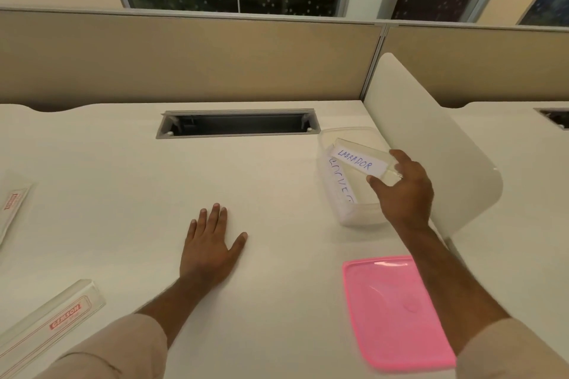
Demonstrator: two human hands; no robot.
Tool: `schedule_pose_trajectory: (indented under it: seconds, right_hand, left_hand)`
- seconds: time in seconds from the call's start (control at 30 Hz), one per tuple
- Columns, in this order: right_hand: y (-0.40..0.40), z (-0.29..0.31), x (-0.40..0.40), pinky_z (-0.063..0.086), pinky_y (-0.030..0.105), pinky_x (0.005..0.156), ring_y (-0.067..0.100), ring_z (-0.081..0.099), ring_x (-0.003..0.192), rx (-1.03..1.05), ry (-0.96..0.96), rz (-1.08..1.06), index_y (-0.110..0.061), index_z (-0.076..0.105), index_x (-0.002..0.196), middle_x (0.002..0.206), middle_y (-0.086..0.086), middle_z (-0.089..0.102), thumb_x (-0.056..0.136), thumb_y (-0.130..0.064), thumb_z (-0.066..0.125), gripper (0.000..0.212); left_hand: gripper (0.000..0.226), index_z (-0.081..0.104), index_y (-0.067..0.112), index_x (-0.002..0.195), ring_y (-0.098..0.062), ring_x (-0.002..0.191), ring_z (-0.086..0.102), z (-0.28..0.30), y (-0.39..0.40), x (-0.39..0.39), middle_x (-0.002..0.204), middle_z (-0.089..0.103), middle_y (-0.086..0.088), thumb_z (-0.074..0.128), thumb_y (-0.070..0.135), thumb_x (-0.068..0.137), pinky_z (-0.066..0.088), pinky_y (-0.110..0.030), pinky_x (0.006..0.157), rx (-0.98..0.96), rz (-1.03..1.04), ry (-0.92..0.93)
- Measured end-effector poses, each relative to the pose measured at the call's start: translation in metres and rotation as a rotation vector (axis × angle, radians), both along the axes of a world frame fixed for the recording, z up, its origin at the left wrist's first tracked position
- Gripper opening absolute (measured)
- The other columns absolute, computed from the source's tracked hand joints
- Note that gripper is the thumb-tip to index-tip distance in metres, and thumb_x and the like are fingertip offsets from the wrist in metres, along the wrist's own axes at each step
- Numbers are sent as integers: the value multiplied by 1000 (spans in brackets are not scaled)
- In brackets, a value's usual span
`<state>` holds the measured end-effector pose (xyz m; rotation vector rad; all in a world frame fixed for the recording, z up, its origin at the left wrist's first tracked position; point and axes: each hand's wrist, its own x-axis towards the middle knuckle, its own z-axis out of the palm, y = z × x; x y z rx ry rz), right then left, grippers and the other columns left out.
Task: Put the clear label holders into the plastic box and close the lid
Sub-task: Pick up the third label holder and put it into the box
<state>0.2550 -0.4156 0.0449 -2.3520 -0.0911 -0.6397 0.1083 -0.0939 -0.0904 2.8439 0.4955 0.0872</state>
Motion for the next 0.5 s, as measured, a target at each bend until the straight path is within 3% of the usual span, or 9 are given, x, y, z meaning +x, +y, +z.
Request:
schedule_pose_trajectory:
  seconds: [0.17,0.27,0.43,0.5]
  right_hand:
    - [18,-10,9,48,39,73,34,57,96,-63,166,-6,-18,51,119,104,12,58,67,-16,80,60]
    - [23,-9,17,41,35,65,37,56,93,-168,365,2,-14,43,113,105,12,54,64,-15,79,62]
    - [30,-5,32,51,42,75,38,60,96,-256,681,77,-9,34,123,111,17,55,67,-19,82,74]
    - [34,-5,35,52,40,72,34,61,89,-280,744,91,-8,31,129,105,15,57,72,-16,77,74]
  left_hand:
    - [85,7,21,158,-16,153,-5,0,0,0,166,0,7,14,73,90,-3,-34,123,13,1,2]
    - [86,8,21,158,-16,153,-5,0,1,0,166,1,7,15,73,90,-1,-35,123,6,2,-9]
    - [85,9,21,158,-16,153,-4,0,1,0,167,2,6,16,73,90,-1,-35,123,7,-1,-14]
    - [85,9,21,158,-17,153,-4,0,1,0,167,2,6,17,72,91,-1,-35,123,6,-2,-19]
